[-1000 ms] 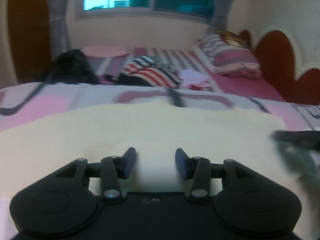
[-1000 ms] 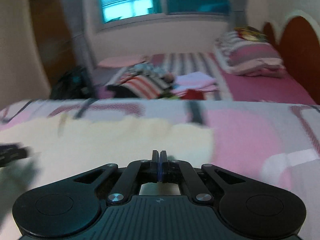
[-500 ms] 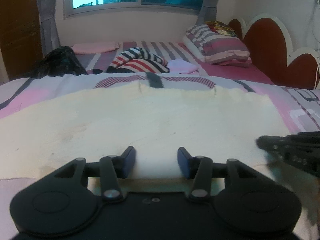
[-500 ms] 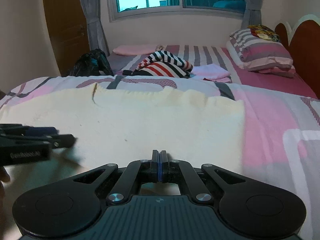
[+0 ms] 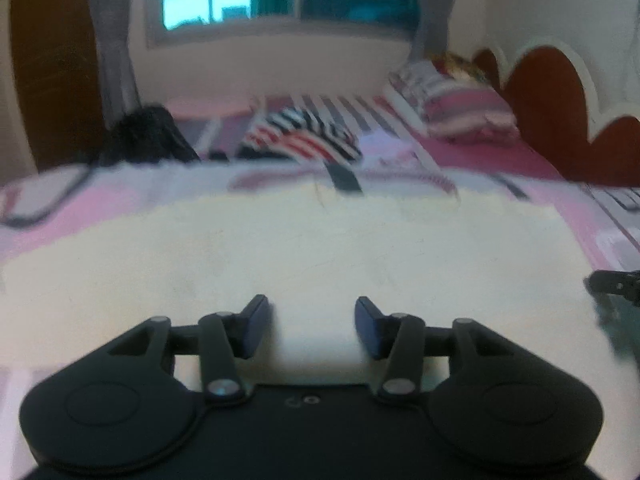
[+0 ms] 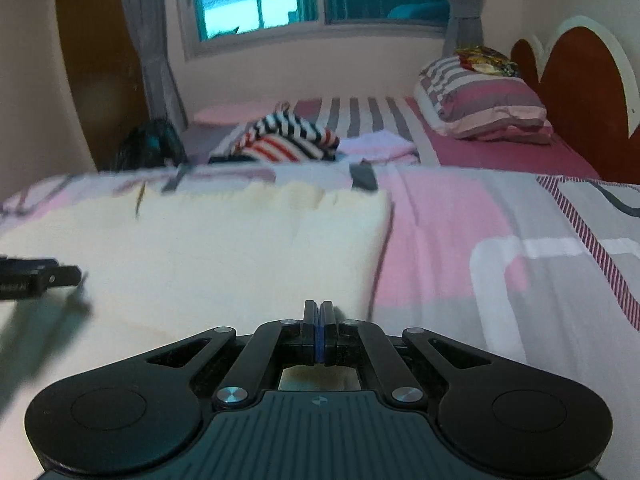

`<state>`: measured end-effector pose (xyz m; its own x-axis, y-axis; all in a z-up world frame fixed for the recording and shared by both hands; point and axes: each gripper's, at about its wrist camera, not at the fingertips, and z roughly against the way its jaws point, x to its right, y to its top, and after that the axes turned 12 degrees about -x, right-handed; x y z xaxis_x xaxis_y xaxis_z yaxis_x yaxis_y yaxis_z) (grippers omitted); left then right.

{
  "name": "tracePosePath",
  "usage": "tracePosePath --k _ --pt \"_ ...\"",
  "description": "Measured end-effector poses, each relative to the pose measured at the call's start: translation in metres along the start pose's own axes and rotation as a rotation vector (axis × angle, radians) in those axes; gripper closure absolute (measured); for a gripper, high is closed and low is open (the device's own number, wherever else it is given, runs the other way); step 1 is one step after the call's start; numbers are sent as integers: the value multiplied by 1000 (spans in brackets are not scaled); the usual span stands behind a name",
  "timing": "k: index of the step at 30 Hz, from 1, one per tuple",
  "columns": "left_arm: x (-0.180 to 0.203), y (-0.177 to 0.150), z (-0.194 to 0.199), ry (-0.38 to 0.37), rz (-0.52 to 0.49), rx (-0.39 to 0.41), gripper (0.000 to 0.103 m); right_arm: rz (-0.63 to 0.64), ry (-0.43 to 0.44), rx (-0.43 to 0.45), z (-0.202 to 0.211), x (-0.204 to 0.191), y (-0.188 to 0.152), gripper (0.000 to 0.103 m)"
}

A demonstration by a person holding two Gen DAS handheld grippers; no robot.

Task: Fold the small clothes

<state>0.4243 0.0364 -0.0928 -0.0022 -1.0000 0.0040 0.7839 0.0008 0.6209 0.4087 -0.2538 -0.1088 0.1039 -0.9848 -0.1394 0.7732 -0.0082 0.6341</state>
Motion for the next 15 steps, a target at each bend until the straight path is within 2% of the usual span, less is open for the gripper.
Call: tracePosePath --k 1,5,9,11,15 --pt "-4 6 -3 11 9 7 49 -17 -3 7 -3 4 7 103" --pt "-17 26 -23 32 19 -34 51 -83 -39 16 -28 27 47 103" --pt "-26 29 -37 39 17 -70 50 -128 -37 -11 -46 41 77 103" --pt "-31 21 -35 24 35 -60 50 -138 -36 -82 -55 46 78 103" --pt "-30 5 -22 45 9 -49 49 -80 -51 -82 -32 38 54 103"
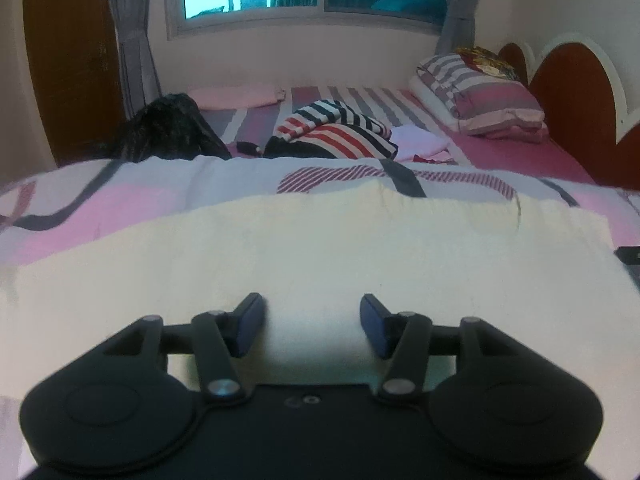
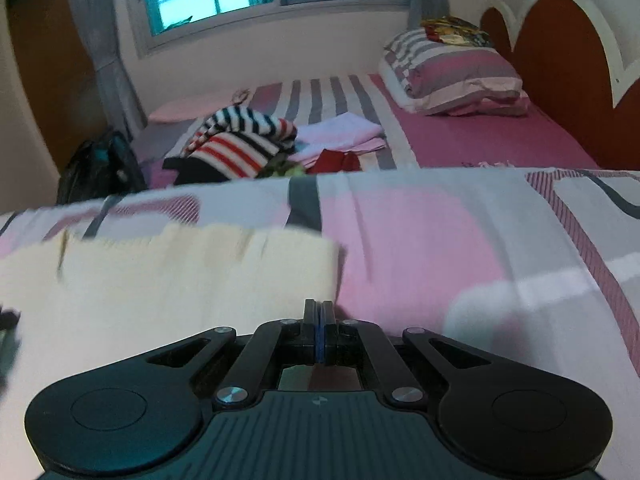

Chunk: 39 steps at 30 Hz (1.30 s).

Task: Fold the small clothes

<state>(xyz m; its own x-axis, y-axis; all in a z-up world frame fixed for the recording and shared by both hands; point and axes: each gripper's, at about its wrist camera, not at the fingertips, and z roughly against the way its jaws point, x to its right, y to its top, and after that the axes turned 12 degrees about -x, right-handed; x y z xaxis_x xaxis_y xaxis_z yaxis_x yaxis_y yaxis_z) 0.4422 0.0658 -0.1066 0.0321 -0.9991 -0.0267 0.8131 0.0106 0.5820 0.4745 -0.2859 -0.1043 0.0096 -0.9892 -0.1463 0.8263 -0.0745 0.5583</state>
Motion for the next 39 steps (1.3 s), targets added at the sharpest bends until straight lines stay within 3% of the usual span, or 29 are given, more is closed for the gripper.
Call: tracePosePath --k 5,8,13,16,18,20,22,26,28,32,35,37,38,39 --pt "3 -27 16 16 -33 16 48 27 19 -9 17 0 -51 103" --pt "1 -34 29 18 -20 29 48 25 18 3 25 -1 -65 103" --pt "-39 -39 50 -13 153 85 48 -31 67 85 57 4 -77 103" --pt "-66 -34 50 -77 281 76 60 -37 82 89 61 -2 -82 103" --pt "-78 -33 47 -133 357 68 62 -39 89 81 60 -4 -82 103" --pt "-83 -32 38 -182 384 26 67 -30 83 74 57 -10 -83 103" --pt "-82 -32 29 -206 386 -19 78 -33 75 57 53 -12 -85 103" --pt "-82 -38 24 -192 375 -17 95 -34 60 38 46 -13 -92 103" --pt "-84 -43 29 -196 382 8 95 -28 58 34 48 -12 -93 103" --pt "-76 -45 26 -161 345 -18 94 -34 52 44 48 -10 -93 103" --pt "-71 -40 28 -127 319 -33 82 -46 45 39 44 -9 -95 103" --pt "-73 -41 36 -79 319 -22 50 -52 35 17 47 -11 -90 103" --pt "-78 -45 44 -29 322 -7 17 -58 39 19 52 -13 -89 103" --pt "-82 -51 51 8 329 18 13 -56 48 36 59 -15 -89 103"
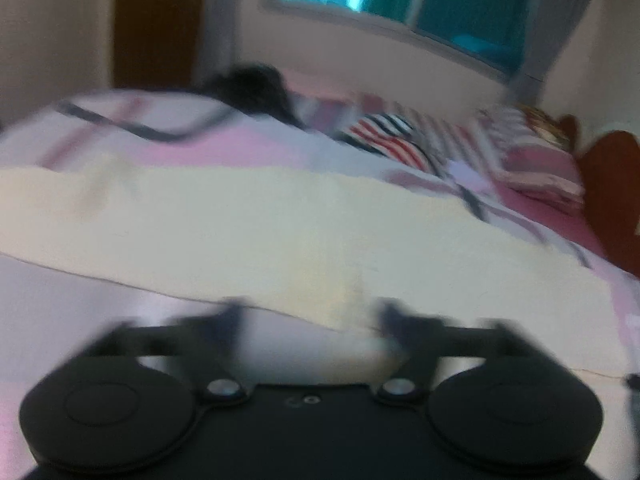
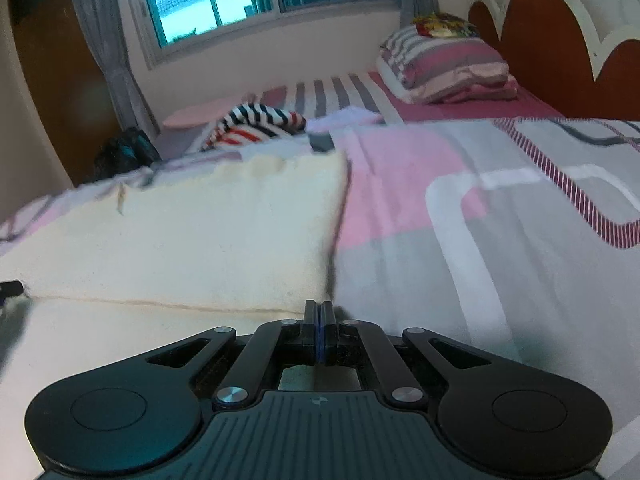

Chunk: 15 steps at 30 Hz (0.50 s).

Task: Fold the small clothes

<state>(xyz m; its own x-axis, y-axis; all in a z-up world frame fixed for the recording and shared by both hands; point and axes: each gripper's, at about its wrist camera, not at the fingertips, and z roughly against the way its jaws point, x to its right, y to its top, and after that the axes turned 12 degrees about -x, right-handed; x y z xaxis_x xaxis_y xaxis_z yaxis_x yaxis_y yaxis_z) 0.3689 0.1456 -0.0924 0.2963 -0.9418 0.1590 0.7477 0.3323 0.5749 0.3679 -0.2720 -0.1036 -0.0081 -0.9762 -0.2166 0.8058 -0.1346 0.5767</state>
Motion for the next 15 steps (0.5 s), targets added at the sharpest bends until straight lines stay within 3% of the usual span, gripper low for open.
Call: tracePosePath --k 2,5,9,10,11,13,15 --pt "-29 -5 14 -11 45 33 20 -2 -18 15 8 -2 0 103" --pt "-87 -10 27 -17 194 37 23 -50 -35 6 8 1 -3 103" --pt "-168 -17 39 -32 415 59 43 -104 -53 22 9 -4 -9 103" --pt "-186 -17 40 -49 463 66 45 -99 -68 43 10 -9 -11 93" --pt "-203 -17 42 -68 508 72 48 -96 -83 61 11 -14 -13 63" --pt "-225 -14 43 -86 559 89 49 -92 -115 110 11 -27 -15 33" --pt "-242 -8 43 -71 588 104 48 -68 -108 142 9 -39 -15 33"
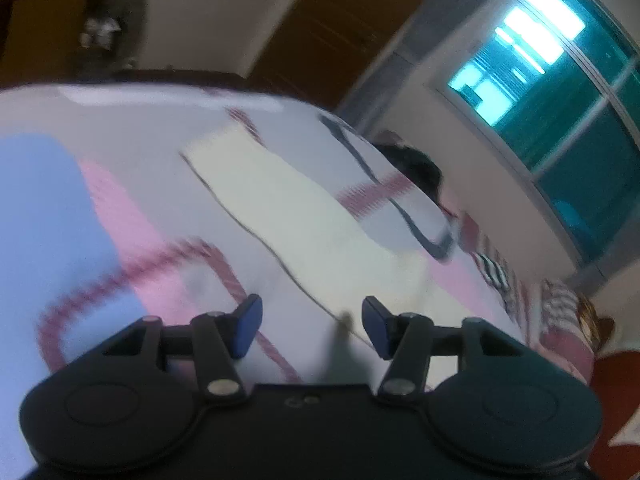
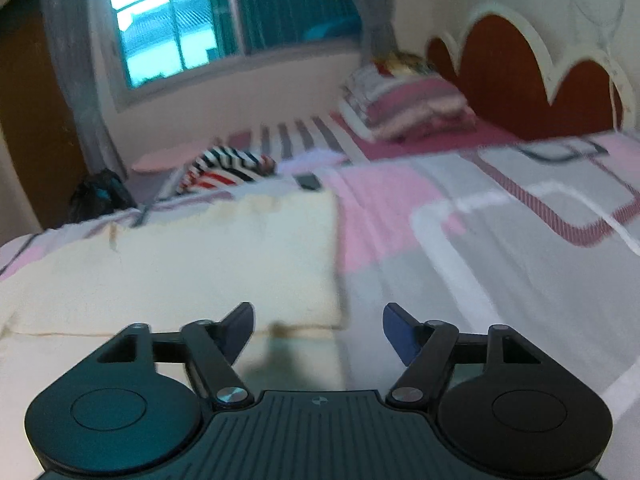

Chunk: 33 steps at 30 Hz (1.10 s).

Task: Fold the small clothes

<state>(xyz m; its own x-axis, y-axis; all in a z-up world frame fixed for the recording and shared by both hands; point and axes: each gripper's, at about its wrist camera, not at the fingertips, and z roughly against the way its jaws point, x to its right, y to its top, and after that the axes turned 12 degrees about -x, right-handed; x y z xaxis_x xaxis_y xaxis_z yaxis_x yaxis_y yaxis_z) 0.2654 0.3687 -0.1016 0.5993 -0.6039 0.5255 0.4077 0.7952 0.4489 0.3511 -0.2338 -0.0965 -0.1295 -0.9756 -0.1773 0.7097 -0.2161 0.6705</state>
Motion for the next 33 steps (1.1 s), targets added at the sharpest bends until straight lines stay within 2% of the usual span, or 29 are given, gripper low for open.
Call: tracePosePath --k 3,5,11,13,15,16,20,22,25,28,31,33 --pt "-15 15 -7 -68 63 14 46 20 34 14 -2 -21 0 34" --pt "-22 25 -12 -88 89 35 45 31 47 12 -5 -35 1 51" --pt "-42 47 -25 -174 169 67 45 5 46 -10 -15 -58 4 53" --pt "-38 51 -28 -143 120 50 59 -1 41 -13 -18 -61 4 53" --pt "-34 53 -31 -110 81 39 103 -5 39 -23 -20 -63 3 53" --pt "-32 52 -32 -109 71 37 100 -7 39 -25 -20 -63 2 53" --pt "-20 44 -25 -135 10 96 101 -10 46 -30 -20 -62 1 53" --pt "-2 38 -22 -174 -53 95 101 -12 53 -29 -19 -61 0 53" --pt "47 22 -26 -246 -208 38 101 -18 67 -26 -18 -59 0 53" --pt "107 -5 -28 -279 -363 8 101 -30 90 -28 -19 -58 -1 53" --pt "156 -32 -24 -320 -450 11 101 -33 125 -30 -20 -58 -1 53" --pt "191 -54 -25 -347 -518 -14 101 -32 142 -29 -19 -55 1 53"
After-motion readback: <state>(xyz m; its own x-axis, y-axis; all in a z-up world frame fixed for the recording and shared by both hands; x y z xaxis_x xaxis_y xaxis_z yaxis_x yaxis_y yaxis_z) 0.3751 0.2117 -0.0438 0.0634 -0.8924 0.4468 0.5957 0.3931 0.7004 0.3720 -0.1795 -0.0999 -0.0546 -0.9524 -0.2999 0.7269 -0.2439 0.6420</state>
